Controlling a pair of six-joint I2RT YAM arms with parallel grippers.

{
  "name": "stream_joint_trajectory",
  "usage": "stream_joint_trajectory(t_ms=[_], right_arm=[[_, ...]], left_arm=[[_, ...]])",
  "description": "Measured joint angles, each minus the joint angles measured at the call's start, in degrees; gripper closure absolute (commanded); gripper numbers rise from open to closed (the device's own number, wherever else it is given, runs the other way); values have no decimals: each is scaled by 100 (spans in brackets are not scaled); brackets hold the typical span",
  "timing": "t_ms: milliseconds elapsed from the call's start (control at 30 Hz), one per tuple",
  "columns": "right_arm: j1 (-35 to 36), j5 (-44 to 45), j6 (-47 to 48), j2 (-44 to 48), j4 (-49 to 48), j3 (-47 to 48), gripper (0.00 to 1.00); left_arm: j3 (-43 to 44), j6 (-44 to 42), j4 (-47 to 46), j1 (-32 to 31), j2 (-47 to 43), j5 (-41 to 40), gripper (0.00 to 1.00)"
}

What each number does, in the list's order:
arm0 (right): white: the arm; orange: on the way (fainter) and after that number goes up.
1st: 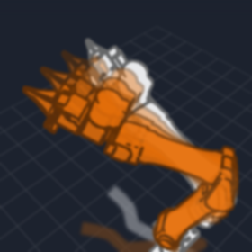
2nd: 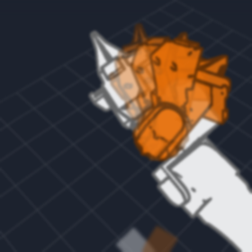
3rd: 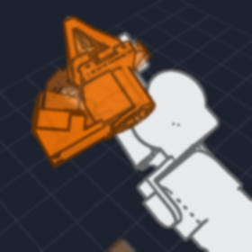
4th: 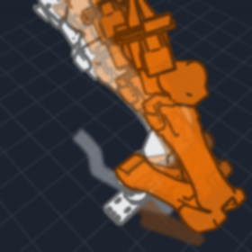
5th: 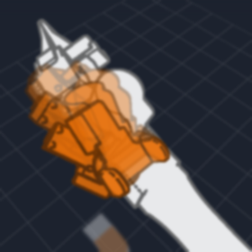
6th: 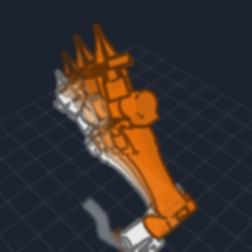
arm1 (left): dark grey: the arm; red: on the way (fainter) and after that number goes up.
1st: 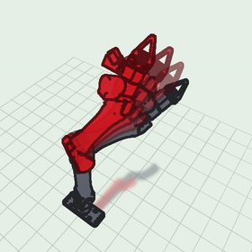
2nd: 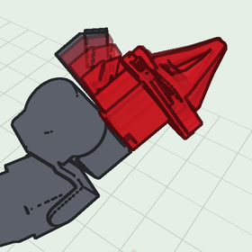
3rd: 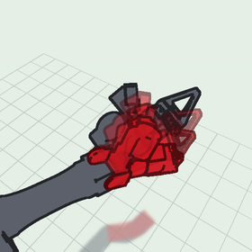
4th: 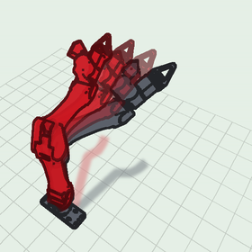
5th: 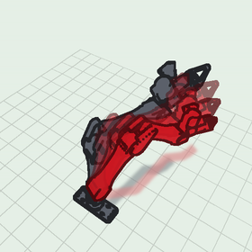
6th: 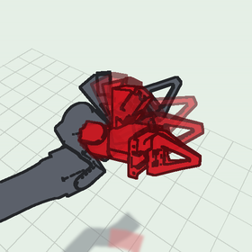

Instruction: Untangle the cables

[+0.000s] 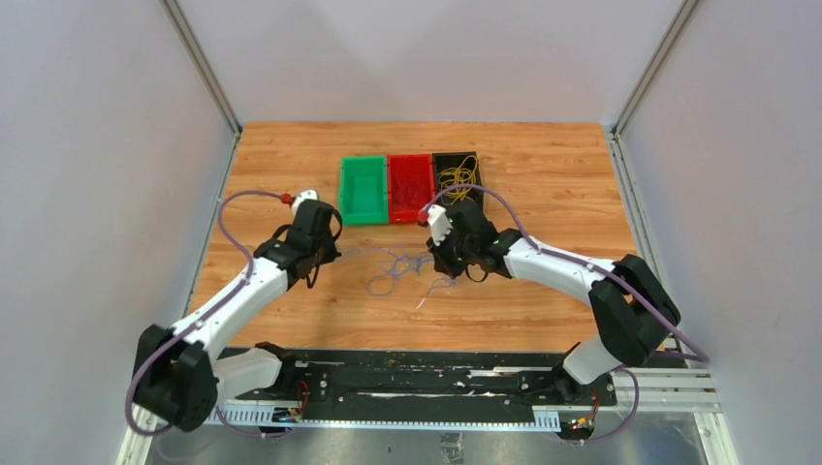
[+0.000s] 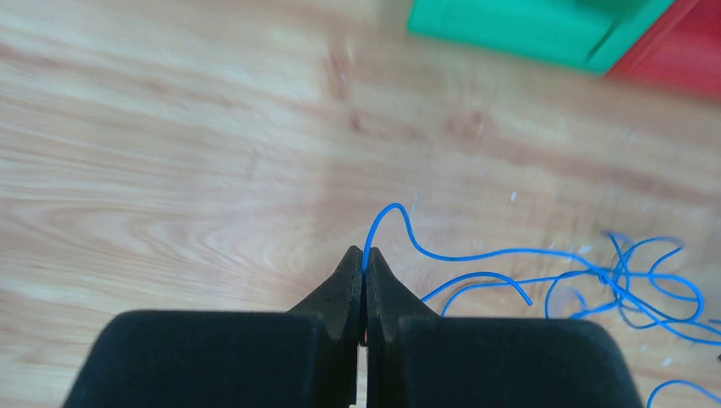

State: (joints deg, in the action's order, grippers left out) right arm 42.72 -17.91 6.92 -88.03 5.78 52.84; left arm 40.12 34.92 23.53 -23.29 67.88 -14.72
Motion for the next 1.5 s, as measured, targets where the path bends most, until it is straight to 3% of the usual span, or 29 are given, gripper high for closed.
stream_joint_trajectory(t_ms=[200, 367, 633, 800, 933, 1133, 1500], right_arm=[[-531, 1119, -466, 525, 540, -415, 100], [-839, 1657, -765, 833, 822, -695, 100], [-1674, 2409, -1226, 986, 1292, -769, 100], [-2201, 2594, -1537, 1102, 1545, -815, 95], [-2319, 2754, -1665, 1117, 1696, -839, 95], [-2323, 2726, -1672, 1196, 1733, -852, 95], [-2323, 2496, -1609, 1532, 1598, -988, 95]], left_arm=[[772, 24, 697, 59, -1102, -1471, 100], [1019, 17, 1187, 188, -1543, -2201, 100], [1582, -111, 1781, 334, -1915, -3056, 100], [2105, -297, 1978, 367, -2133, -3456, 100], [2494, -472, 2004, 372, -2243, -3609, 100], [2973, -833, 1958, 372, -2304, -3235, 100], [3161, -1263, 918, 372, -1917, -879, 100]])
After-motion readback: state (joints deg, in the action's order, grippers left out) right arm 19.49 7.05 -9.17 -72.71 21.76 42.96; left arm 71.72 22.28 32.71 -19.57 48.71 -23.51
